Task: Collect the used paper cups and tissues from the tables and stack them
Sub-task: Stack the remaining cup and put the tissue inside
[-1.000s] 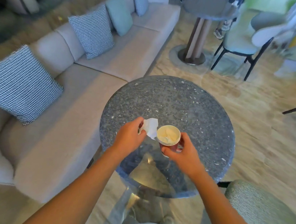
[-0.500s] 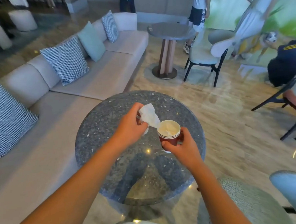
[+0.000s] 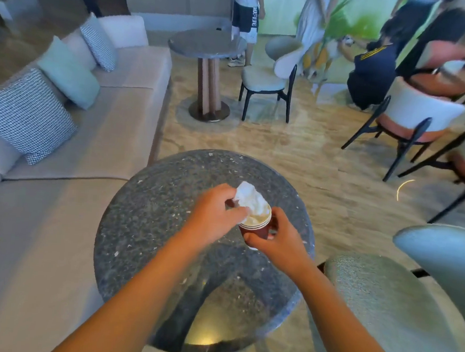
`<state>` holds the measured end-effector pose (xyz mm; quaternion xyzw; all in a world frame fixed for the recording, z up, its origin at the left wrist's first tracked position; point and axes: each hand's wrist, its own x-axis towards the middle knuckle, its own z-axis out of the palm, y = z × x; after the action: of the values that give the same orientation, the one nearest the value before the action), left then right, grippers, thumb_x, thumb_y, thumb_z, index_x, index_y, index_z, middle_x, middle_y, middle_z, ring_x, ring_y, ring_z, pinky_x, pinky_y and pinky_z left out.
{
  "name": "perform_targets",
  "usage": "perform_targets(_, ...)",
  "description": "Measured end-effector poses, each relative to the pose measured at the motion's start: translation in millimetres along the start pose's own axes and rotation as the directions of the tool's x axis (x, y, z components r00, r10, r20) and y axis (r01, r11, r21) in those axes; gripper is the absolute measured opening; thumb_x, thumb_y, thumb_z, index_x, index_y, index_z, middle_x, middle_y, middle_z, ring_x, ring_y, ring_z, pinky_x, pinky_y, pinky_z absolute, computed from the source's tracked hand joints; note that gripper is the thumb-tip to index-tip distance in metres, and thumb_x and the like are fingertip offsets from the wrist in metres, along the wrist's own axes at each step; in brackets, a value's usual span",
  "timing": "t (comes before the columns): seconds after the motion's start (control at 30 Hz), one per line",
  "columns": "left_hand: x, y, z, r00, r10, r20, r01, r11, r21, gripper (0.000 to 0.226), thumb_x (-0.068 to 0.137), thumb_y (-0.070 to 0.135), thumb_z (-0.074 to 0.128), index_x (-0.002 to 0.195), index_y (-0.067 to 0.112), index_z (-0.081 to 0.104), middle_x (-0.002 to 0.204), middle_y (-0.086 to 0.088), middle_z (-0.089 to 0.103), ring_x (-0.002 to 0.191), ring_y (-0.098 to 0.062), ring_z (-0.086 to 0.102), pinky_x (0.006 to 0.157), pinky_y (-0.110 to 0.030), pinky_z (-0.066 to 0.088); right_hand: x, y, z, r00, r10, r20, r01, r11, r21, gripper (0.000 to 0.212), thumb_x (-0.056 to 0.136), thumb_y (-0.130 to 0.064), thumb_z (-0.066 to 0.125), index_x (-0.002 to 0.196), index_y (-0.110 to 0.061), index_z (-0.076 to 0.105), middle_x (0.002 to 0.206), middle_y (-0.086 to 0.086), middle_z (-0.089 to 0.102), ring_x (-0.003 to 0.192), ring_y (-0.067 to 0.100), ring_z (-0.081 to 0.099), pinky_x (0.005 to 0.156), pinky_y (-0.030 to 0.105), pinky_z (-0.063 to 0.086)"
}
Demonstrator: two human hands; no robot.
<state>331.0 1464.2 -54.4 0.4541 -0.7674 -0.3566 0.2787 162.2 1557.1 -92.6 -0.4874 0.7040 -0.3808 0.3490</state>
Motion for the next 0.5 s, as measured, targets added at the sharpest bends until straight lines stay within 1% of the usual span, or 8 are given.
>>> perform_targets(0.1, 4.6, -17.9, -10.7, 0.991, 0.068, 0.113, -0.07, 0.998, 0.009, 0.041, 0.074, 0.058, 0.061, 0.093, 0.024, 0.075, 0.099, 0.014, 0.062, 0.092, -0.005, 0.061, 0.081, -0.039, 0.052, -2.2, -7.6, 23.2, 0.997, 0.048, -0.061, -0.046, 0.999, 0.024, 0.054, 0.074, -0.033, 0.091, 0.116, -0.031, 0.057, 0.108, -0.018, 0.073, 0.097, -0.003, 0.069, 0.087, 0.028, 0.057)
perform_targets(0.2, 8.0, -28.5, -8.4, 0.972, 0.083, 0.219, -0.084, 0.996, -0.002, 0.05, 0.08, 0.066, 0.051, 0.095, 0.024, 0.075, 0.109, 0.022, 0.06, 0.103, 0.0, 0.058, 0.089, -0.035, 0.05, -12.2, -9.7, 37.4, 0.988, 0.09, -0.128, -0.084, 0.995, 0.05, 0.059, 0.072, -0.036, 0.091, 0.119, -0.033, 0.057, 0.108, -0.019, 0.072, 0.097, -0.006, 0.067, 0.083, 0.018, 0.053)
perform_targets(0.27, 7.1, -25.4, -1.1, 0.962, 0.063, 0.266, -0.042, 0.996, -0.084, 0.047, 0.083, 0.065, 0.048, 0.097, 0.027, 0.072, 0.109, 0.02, 0.063, 0.103, -0.001, 0.061, 0.091, -0.038, 0.051, -24.2, -7.1, 39.0, 0.977, 0.122, -0.175, -0.111, 0.991, 0.068, 0.065, 0.066, -0.045, 0.089, 0.121, -0.034, 0.056, 0.109, -0.019, 0.072, 0.099, -0.003, 0.068, 0.087, 0.026, 0.057)
perform_targets(0.33, 4.1, -16.7, 9.7, 0.946, 0.099, 0.309, -0.062, 0.99, -0.128, 0.044, 0.083, 0.06, 0.048, 0.098, 0.025, 0.07, 0.112, 0.016, 0.065, 0.103, -0.005, 0.062, 0.091, -0.037, 0.051, -40.0, -2.3, 33.7, 0.961, 0.156, -0.23, -0.14, 0.986, 0.088, 0.068, 0.062, -0.051, 0.086, 0.121, -0.035, 0.056, 0.111, -0.018, 0.072, 0.102, 0.001, 0.069, 0.093, 0.036, 0.058)
perform_targets(0.37, 2.1, -10.4, 16.0, 0.933, 0.153, 0.327, -0.123, 0.986, -0.11, 0.042, 0.083, 0.056, 0.05, 0.096, 0.022, 0.072, 0.117, 0.014, 0.063, 0.107, -0.007, 0.061, 0.092, -0.034, 0.049, -48.9, -0.2, 28.8, 0.95, 0.174, -0.258, -0.154, 0.983, 0.097, 0.066, 0.064, -0.048, 0.087, 0.12, -0.035, 0.057, 0.111, -0.018, 0.072, 0.102, 0.002, 0.07, 0.094, 0.039, 0.059)
perform_targets(0.43, -2.9, 5.6, 30.8, 0.901, 0.239, 0.362, -0.223, 0.971, -0.086, 0.028, 0.081, 0.039, 0.062, 0.096, 0.018, 0.072, 0.124, 0.011, 0.058, 0.112, -0.006, 0.056, 0.093, -0.026, 0.045, -69.5, 2.9, 16.7, 0.927, 0.206, -0.314, -0.177, 0.977, 0.117, 0.062, 0.07, -0.039, 0.09, 0.121, -0.032, 0.057, 0.109, -0.016, 0.072, 0.102, 0.003, 0.07, 0.095, 0.039, 0.058)
perform_targets(0.47, -6.7, 15.4, 38.7, 0.891, 0.267, 0.367, -0.245, 0.964, -0.107, 0.019, 0.079, 0.028, 0.068, 0.095, 0.018, 0.069, 0.123, 0.011, 0.056, 0.111, -0.005, 0.055, 0.093, -0.021, 0.043, -81.2, 4.6, 9.8, 0.914, 0.215, -0.343, -0.184, 0.975, 0.121, 0.062, 0.071, -0.037, 0.091, 0.122, -0.031, 0.056, 0.11, -0.015, 0.072, 0.102, 0.003, 0.069, 0.095, 0.037, 0.058)
perform_targets(0.5, -11.2, 25.5, 47.1, 0.882, 0.299, 0.365, -0.269, 0.954, -0.131, 0.017, 0.077, 0.019, 0.072, 0.093, 0.019, 0.066, 0.119, 0.011, 0.055, 0.108, -0.004, 0.054, 0.092, -0.018, 0.041, -93.7, 6.6, 2.8, 0.902, 0.22, -0.372, -0.189, 0.975, 0.119, 0.063, 0.072, -0.036, 0.091, 0.124, -0.03, 0.056, 0.111, -0.014, 0.072, 0.103, 0.003, 0.069, 0.095, 0.036, 0.058)
